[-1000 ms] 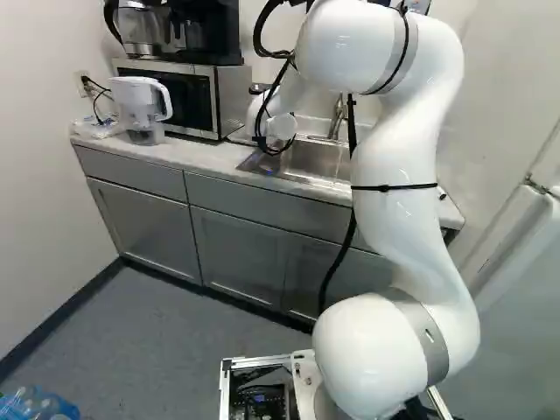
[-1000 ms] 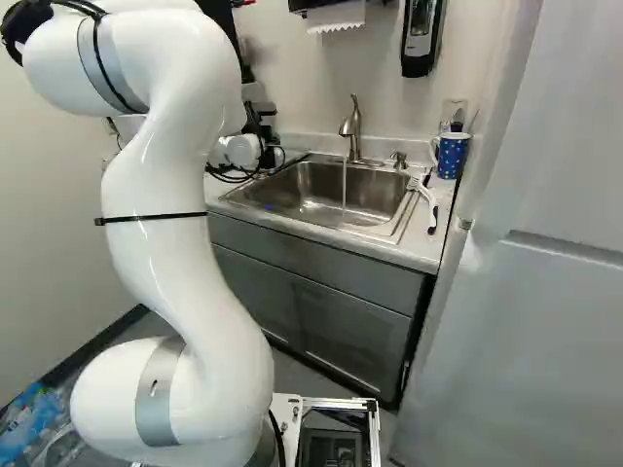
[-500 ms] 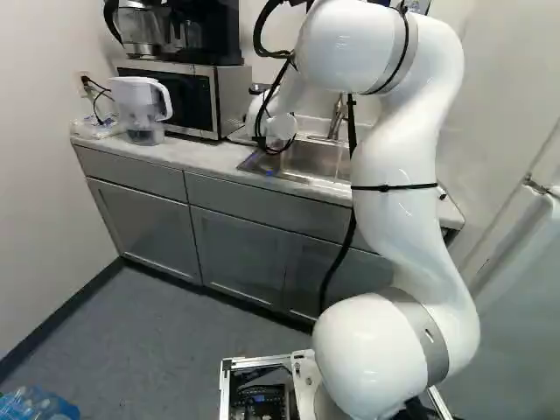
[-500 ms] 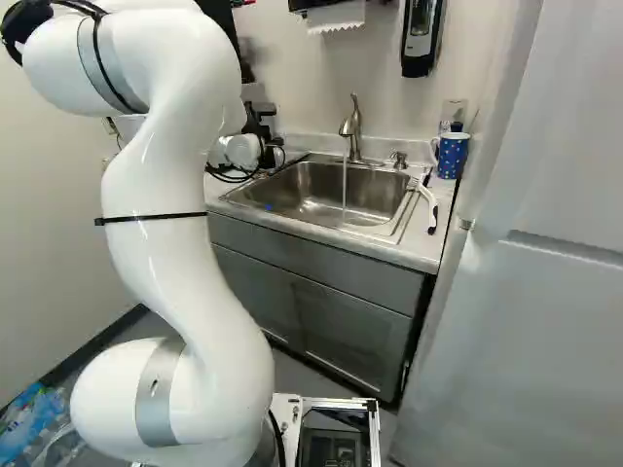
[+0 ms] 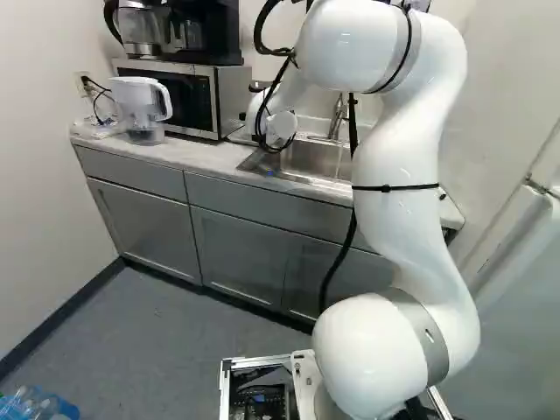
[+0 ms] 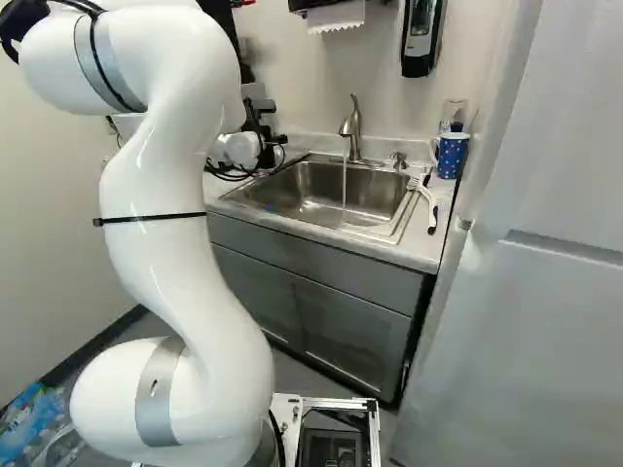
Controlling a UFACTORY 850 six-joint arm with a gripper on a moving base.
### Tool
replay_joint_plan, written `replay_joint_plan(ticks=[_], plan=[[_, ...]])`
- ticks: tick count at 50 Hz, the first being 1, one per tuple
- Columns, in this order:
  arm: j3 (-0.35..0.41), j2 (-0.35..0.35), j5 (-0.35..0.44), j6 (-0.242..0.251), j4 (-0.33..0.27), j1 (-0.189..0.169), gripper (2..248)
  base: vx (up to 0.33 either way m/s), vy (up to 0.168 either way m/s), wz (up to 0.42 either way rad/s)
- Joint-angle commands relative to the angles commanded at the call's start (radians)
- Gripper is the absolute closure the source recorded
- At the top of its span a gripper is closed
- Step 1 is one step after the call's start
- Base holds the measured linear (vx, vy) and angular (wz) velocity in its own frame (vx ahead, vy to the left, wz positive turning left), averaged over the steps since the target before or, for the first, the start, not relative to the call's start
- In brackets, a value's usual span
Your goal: Rinse the cup and place it in the tray
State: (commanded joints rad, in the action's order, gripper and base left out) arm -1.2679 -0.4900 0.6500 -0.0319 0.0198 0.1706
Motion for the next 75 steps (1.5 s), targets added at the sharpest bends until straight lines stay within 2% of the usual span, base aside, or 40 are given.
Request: replay_joint_plan(ticks=[51, 75], plan=[[-0.039, 0.057, -0.005, 0.0, 0.0, 0.0, 3, 0.0, 0.0, 0.0], [-0.062, 0.08, -0.045, 0.0, 0.0, -0.002, 3, 0.0, 0.0, 0.0]])
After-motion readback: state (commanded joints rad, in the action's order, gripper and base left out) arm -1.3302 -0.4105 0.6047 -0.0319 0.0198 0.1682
